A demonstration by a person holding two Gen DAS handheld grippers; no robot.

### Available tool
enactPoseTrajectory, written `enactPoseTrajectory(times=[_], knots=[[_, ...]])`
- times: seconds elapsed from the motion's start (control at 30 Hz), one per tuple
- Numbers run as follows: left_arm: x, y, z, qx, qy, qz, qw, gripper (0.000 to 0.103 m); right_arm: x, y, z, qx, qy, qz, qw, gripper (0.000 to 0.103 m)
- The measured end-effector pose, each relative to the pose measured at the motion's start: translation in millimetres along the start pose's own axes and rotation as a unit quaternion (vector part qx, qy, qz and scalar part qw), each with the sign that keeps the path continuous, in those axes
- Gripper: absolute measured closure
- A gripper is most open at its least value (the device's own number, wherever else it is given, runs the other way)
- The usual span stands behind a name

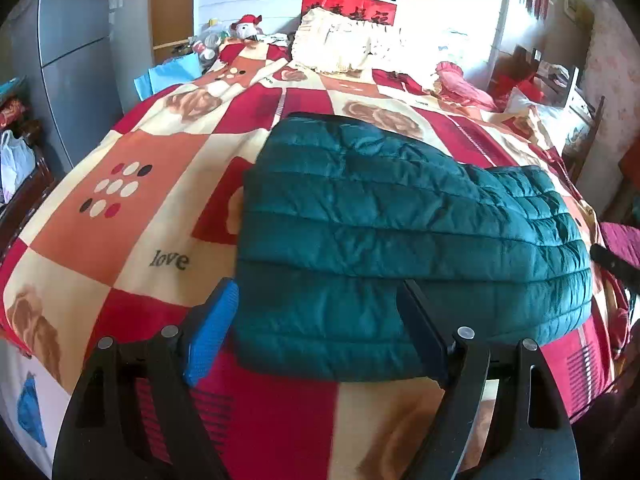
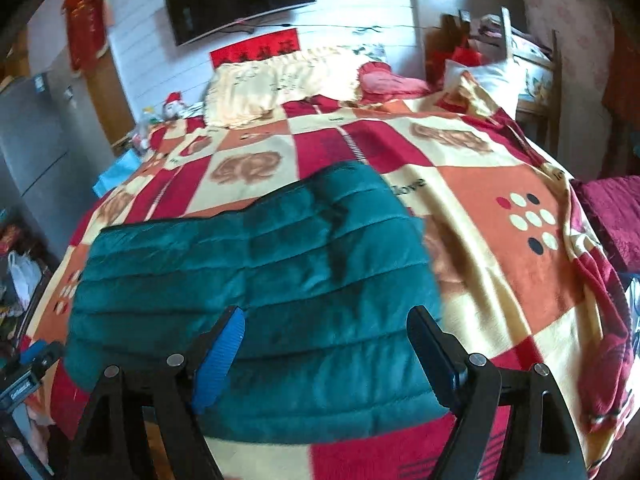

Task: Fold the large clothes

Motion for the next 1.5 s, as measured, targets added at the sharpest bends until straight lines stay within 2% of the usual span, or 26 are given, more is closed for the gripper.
enactPoseTrajectory(times=[0.37, 0.47, 1.1, 1.33, 1.5], knots=[[-33, -8, -16, -0.023, 0.031, 0.032, 0.9987, 0.021, 59, -31, -10, -0.012, 0.019, -0.047, 0.999, 0.021], [-36, -10, -19, -0.028, 0.025, 0.031, 0.9988, 0.021, 66, -35, -13, -0.015, 0.023, -0.047, 0.999, 0.021], [-47, -12, -19, -0.026, 0.006, 0.022, 0.9994, 0.021, 77, -41, -16, -0.013, 0.017, -0.055, 0.998, 0.021], [-48, -13, -20, -0.024, 0.000, 0.022, 0.9995, 0.021, 79, -41, -16, -0.010, 0.029, -0.049, 0.998, 0.020], [-48, -14, -20, -0.023, 0.001, 0.023, 0.9995, 0.021, 76, -43, -15, -0.008, 0.038, -0.038, 0.999, 0.013]])
Point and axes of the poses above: each gripper's, at about its wrist camera, not at the fingertips, and z roughly the way its jaws point, x to its left, y to its top, the point moved 1 cm from there along z, roughly the way its jaws point, and after that the axes turned 2 degrees about -y, right-handed, at the moved point
